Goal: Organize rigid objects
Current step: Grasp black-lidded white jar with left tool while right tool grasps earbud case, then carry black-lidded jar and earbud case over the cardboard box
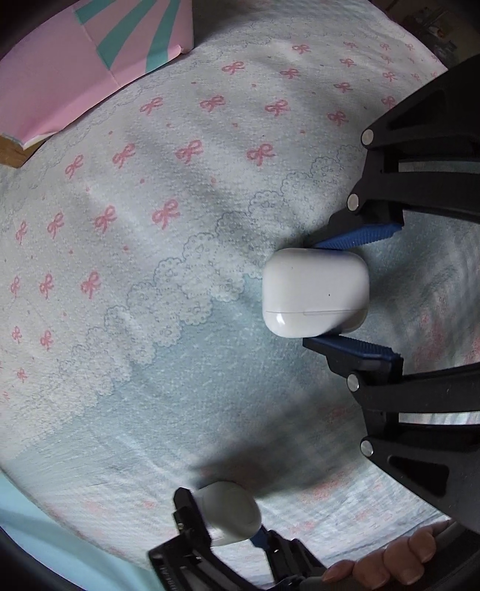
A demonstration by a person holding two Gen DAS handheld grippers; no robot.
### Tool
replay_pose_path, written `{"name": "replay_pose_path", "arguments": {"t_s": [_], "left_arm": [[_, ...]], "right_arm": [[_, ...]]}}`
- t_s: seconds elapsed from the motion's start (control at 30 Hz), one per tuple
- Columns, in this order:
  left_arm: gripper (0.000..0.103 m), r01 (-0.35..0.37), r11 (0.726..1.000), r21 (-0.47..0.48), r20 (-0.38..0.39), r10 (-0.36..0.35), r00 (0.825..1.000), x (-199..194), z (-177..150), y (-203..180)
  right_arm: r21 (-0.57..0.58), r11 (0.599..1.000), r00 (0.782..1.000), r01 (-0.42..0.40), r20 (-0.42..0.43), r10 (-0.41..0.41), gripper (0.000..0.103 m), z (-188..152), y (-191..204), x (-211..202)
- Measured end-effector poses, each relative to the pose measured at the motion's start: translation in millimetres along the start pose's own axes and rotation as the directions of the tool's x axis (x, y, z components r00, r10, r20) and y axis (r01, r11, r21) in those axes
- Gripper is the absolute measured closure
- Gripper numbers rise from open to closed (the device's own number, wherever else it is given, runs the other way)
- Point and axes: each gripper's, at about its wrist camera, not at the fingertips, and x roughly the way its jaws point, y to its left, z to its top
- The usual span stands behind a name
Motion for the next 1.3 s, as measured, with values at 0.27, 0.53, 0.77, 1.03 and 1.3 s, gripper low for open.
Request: {"name": "replay_pose_path", "arguments": {"t_s": [0.27,0.53,0.77,1.03,1.3], "left_arm": [[0.050,0.001,1.000,0.008,0.046,-0.002,0.999,-37,-16,5],[0.050,-0.012,0.998,0.054,0.126,0.005,0.992,-101,-36,4],[0.050,0.011,0.994,0.112,0.182,-0.032,0.983,-167,-68,-24],[0.050,0.047,0.979,0.199,0.197,-0.087,0.977,-214,-122,-82],[0.050,0.073,0.974,0.215,0.208,-0.119,0.971,-226,-179,-164]], "right_arm": [[0.004,0.995,0.995,-0.097,0.040,0.097,0.062,0,-27,-36],[-0.066,0.980,0.974,-0.188,0.111,0.195,0.062,-8,-33,-106],[-0.142,0.960,0.948,-0.242,0.175,0.265,0.062,-30,-24,-185],[-0.202,0.952,0.933,-0.228,0.235,0.273,0.062,-23,-73,-256],[-0.246,0.947,0.923,-0.206,0.273,0.272,0.062,23,-154,-302]]}}
